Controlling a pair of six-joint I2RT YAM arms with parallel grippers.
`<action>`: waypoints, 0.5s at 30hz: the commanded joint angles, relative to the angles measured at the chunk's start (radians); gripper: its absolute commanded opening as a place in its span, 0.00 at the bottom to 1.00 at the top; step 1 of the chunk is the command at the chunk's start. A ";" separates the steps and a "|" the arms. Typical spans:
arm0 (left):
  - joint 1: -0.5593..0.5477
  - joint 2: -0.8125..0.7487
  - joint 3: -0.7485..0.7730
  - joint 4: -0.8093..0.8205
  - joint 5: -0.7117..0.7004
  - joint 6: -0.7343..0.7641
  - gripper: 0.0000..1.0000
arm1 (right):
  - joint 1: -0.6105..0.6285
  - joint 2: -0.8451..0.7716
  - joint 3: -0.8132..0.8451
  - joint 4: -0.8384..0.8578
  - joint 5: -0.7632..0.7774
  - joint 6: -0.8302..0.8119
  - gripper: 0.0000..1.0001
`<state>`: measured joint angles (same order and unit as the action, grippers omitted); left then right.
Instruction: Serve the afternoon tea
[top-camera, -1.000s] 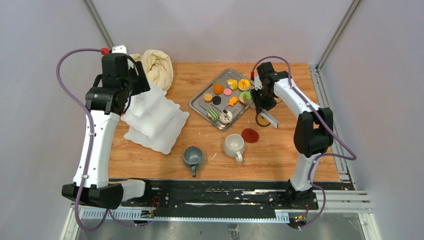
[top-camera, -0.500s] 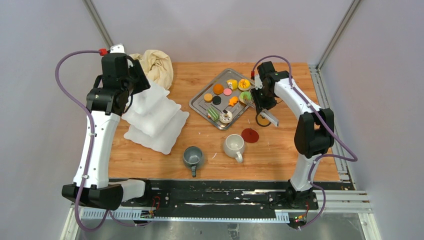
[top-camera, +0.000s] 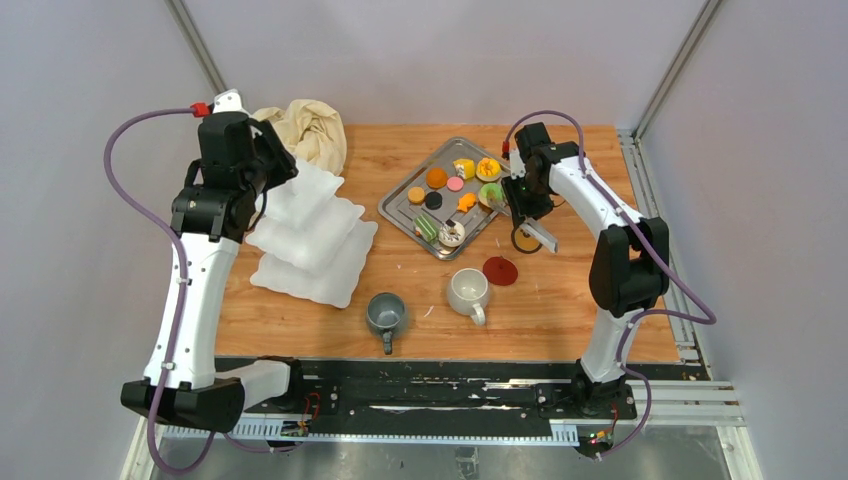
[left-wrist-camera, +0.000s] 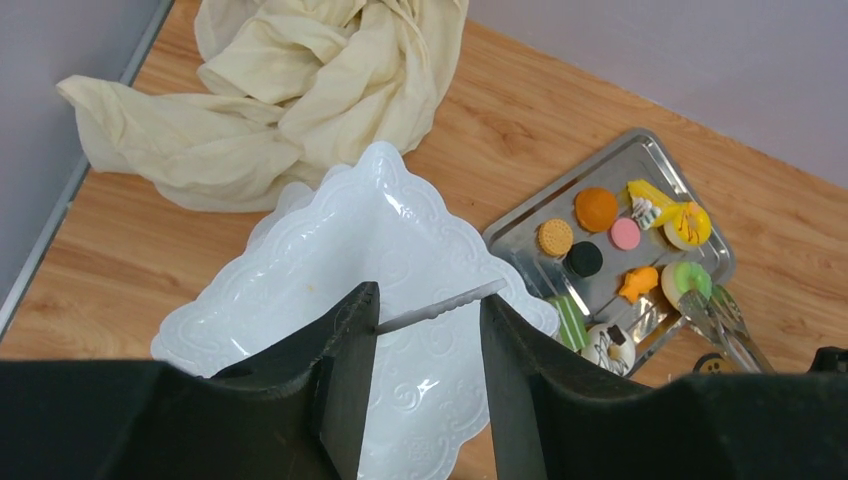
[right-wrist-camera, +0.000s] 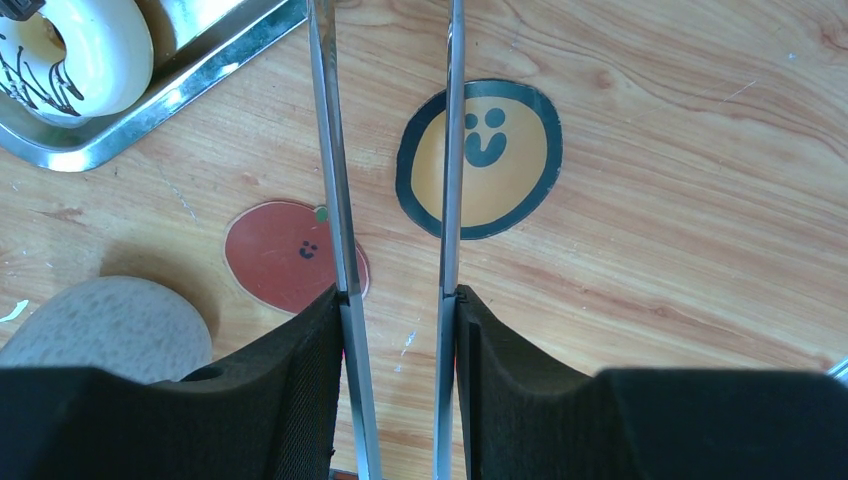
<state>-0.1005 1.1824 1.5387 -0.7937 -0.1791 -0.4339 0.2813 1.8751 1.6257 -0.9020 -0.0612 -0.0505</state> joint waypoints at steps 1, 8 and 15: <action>-0.004 -0.023 -0.001 0.069 0.015 -0.032 0.46 | 0.014 -0.041 -0.013 -0.005 -0.007 -0.008 0.05; -0.004 -0.035 -0.017 0.104 0.052 -0.060 0.46 | 0.014 -0.041 -0.018 -0.001 -0.006 -0.007 0.05; -0.004 -0.058 -0.022 0.086 0.048 -0.019 0.41 | 0.013 -0.043 -0.024 0.000 -0.005 -0.008 0.05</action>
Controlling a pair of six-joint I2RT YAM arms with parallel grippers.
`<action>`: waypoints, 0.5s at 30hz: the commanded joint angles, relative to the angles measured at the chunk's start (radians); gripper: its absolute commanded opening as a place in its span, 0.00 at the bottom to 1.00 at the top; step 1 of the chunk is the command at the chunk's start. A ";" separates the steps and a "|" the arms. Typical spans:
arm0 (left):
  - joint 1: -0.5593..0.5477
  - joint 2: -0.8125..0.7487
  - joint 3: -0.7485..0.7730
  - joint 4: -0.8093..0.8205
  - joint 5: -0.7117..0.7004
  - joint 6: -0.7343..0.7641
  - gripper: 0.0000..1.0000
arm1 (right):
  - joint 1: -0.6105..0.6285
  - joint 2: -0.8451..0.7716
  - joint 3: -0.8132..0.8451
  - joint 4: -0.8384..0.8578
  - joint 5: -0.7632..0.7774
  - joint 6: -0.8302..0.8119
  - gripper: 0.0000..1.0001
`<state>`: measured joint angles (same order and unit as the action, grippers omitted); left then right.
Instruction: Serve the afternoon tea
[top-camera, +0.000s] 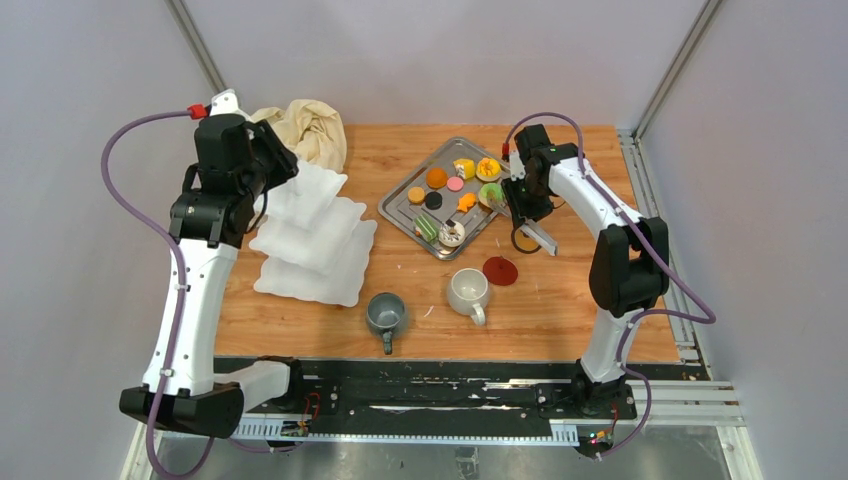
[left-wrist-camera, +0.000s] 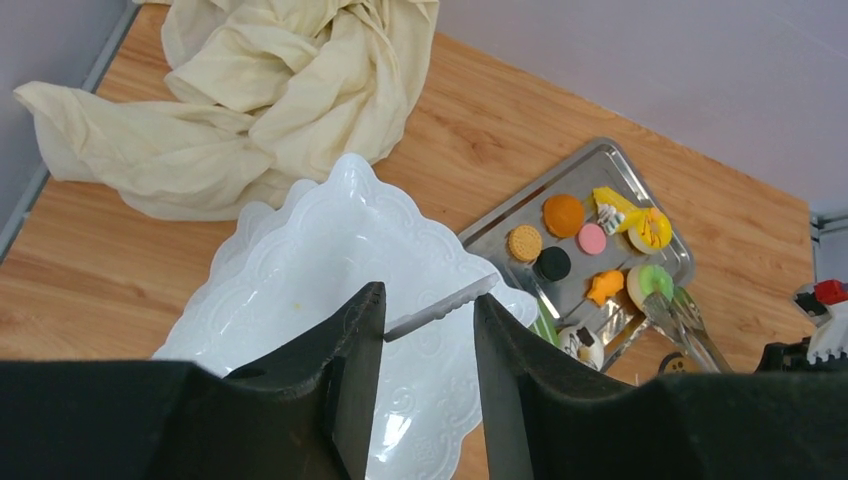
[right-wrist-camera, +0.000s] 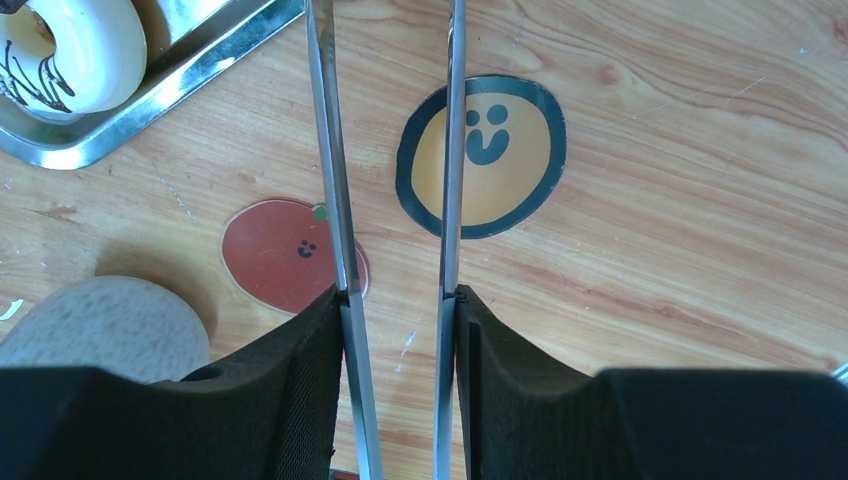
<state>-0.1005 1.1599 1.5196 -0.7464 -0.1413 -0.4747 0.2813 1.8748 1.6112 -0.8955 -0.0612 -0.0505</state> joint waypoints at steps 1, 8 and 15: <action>-0.004 -0.039 0.000 0.031 0.010 0.036 0.39 | 0.014 -0.042 -0.010 -0.006 -0.004 -0.008 0.05; -0.004 -0.041 0.008 -0.016 0.030 0.119 0.31 | 0.014 -0.039 -0.007 -0.004 -0.009 -0.005 0.05; -0.004 -0.036 0.020 -0.016 0.057 0.175 0.18 | 0.014 -0.038 -0.007 -0.005 -0.010 -0.002 0.04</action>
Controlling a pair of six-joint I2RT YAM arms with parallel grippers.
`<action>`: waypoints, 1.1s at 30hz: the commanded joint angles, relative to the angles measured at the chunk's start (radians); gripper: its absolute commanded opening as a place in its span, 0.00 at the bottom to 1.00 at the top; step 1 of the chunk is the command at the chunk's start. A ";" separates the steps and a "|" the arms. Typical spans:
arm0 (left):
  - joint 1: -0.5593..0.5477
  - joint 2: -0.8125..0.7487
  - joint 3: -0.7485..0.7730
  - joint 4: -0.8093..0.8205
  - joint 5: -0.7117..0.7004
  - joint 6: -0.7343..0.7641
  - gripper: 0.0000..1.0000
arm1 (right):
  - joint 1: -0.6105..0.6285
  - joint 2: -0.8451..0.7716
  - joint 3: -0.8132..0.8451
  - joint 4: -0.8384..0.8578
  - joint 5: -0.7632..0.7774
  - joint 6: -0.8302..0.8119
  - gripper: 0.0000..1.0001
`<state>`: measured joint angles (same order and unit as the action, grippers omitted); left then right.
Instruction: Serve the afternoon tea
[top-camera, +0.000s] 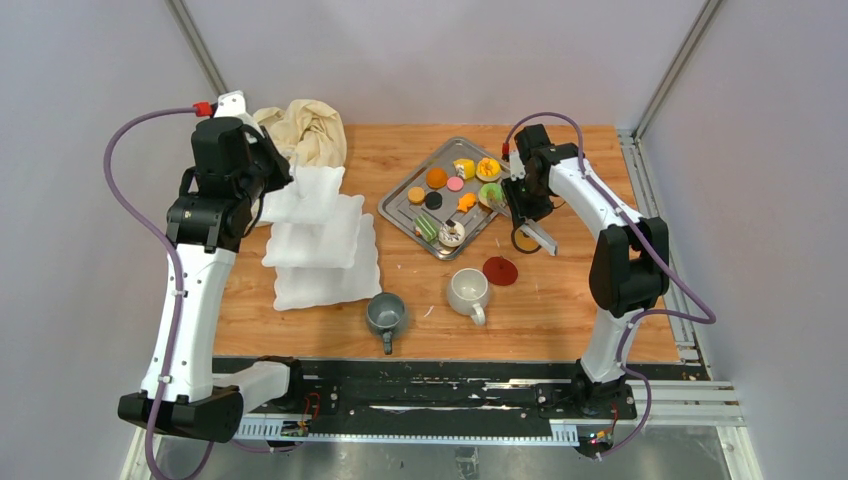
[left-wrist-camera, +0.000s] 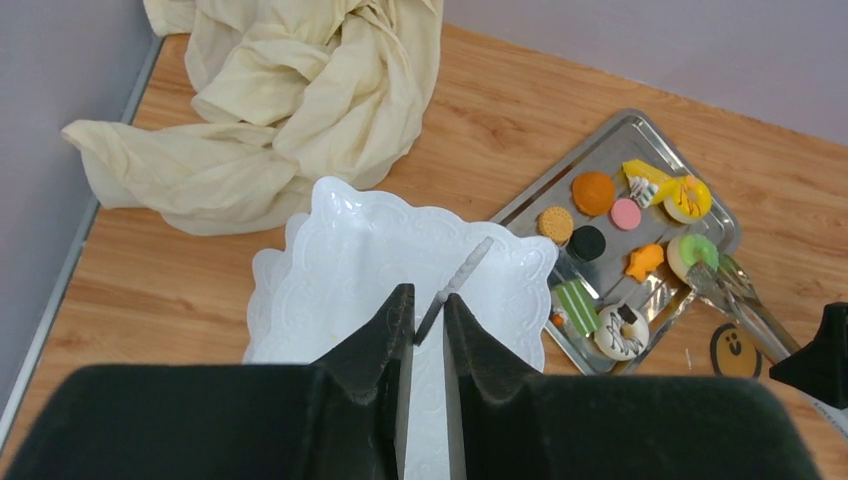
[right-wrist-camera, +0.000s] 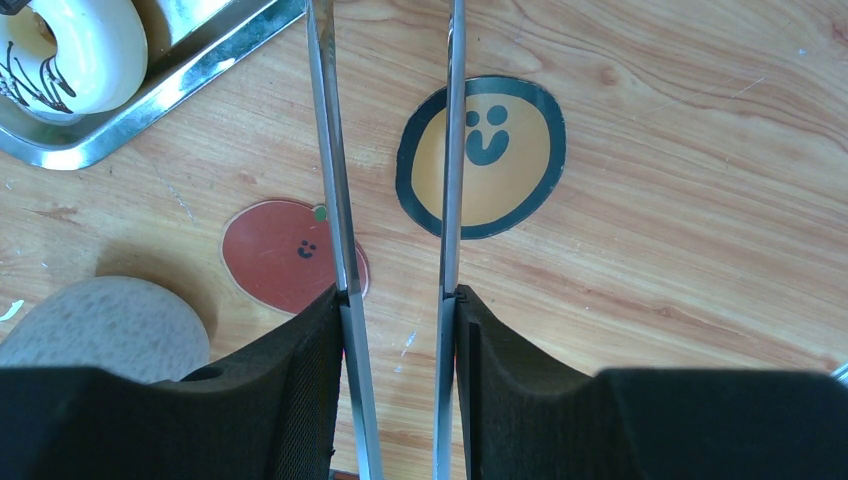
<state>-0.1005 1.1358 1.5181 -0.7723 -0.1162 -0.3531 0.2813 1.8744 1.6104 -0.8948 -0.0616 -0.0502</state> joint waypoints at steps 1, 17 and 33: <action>-0.004 -0.011 0.024 0.009 0.038 0.064 0.15 | 0.014 -0.038 -0.007 -0.006 -0.009 -0.002 0.04; -0.004 -0.059 -0.080 0.194 0.226 0.182 0.00 | 0.013 -0.044 -0.010 -0.009 -0.006 0.001 0.03; -0.004 -0.035 -0.068 0.207 0.286 0.170 0.00 | 0.014 -0.097 -0.022 0.002 0.008 0.015 0.01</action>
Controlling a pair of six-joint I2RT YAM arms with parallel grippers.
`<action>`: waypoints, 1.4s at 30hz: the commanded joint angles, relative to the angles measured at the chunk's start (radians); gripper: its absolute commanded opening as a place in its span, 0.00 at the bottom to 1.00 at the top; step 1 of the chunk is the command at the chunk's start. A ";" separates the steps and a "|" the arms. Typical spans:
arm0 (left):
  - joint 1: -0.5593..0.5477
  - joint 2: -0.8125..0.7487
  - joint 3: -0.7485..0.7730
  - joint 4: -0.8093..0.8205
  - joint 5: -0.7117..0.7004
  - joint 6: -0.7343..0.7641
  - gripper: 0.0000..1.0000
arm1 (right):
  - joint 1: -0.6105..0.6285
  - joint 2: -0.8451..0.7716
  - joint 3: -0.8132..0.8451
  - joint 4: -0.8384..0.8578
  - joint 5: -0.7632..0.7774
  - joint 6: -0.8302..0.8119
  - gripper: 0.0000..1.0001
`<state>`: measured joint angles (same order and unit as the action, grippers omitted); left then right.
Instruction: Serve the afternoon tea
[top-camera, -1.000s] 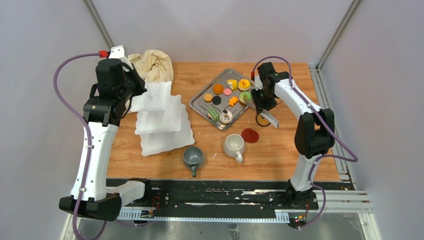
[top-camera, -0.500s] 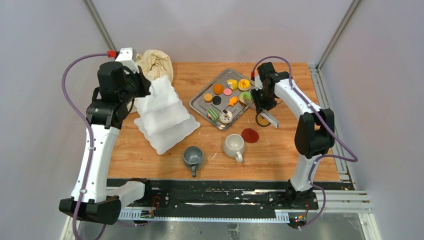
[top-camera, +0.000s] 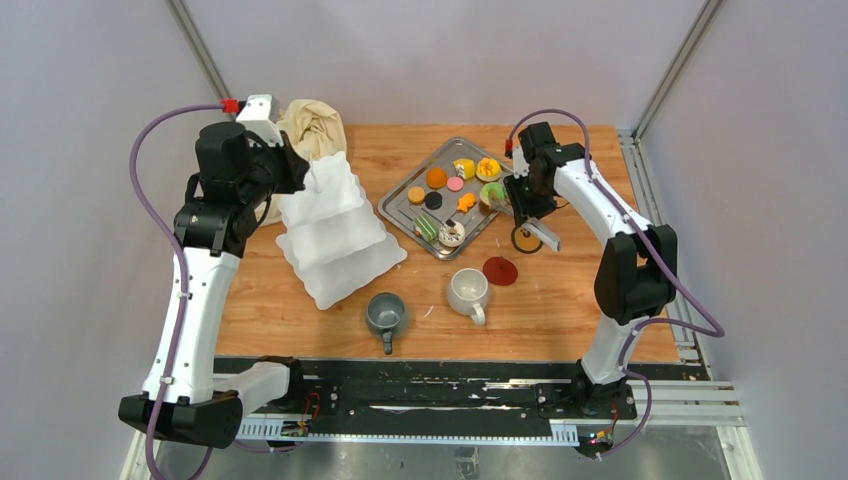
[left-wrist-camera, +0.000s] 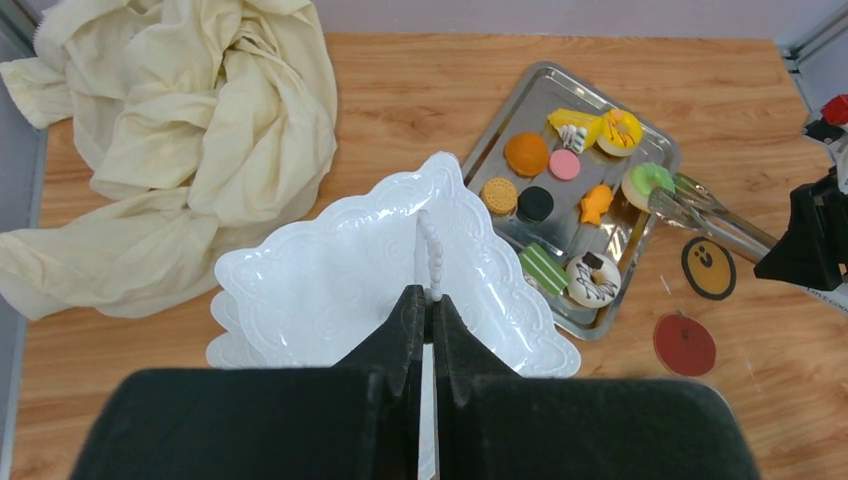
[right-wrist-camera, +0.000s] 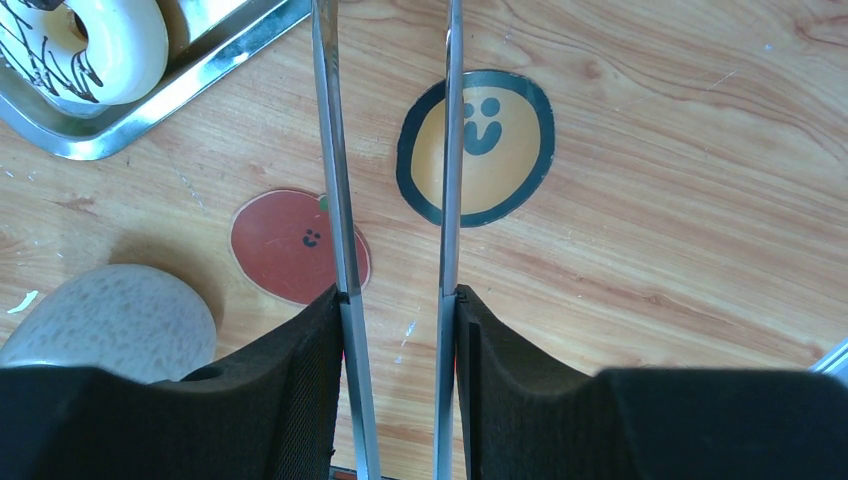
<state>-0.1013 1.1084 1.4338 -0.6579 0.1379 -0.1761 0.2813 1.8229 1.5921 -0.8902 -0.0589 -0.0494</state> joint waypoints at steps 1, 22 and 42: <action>-0.003 -0.005 0.017 0.093 0.030 -0.008 0.00 | 0.013 -0.046 -0.004 -0.001 0.005 0.014 0.01; -0.003 -0.029 0.117 0.010 -0.050 -0.020 0.80 | 0.021 -0.145 0.017 -0.014 -0.008 0.020 0.01; -0.003 -0.151 0.146 -0.003 -0.284 -0.062 0.87 | 0.308 -0.344 0.199 0.111 -0.130 0.077 0.01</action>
<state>-0.1013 0.9691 1.5578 -0.6605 -0.0914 -0.2260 0.5220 1.5036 1.7260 -0.8677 -0.1188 -0.0299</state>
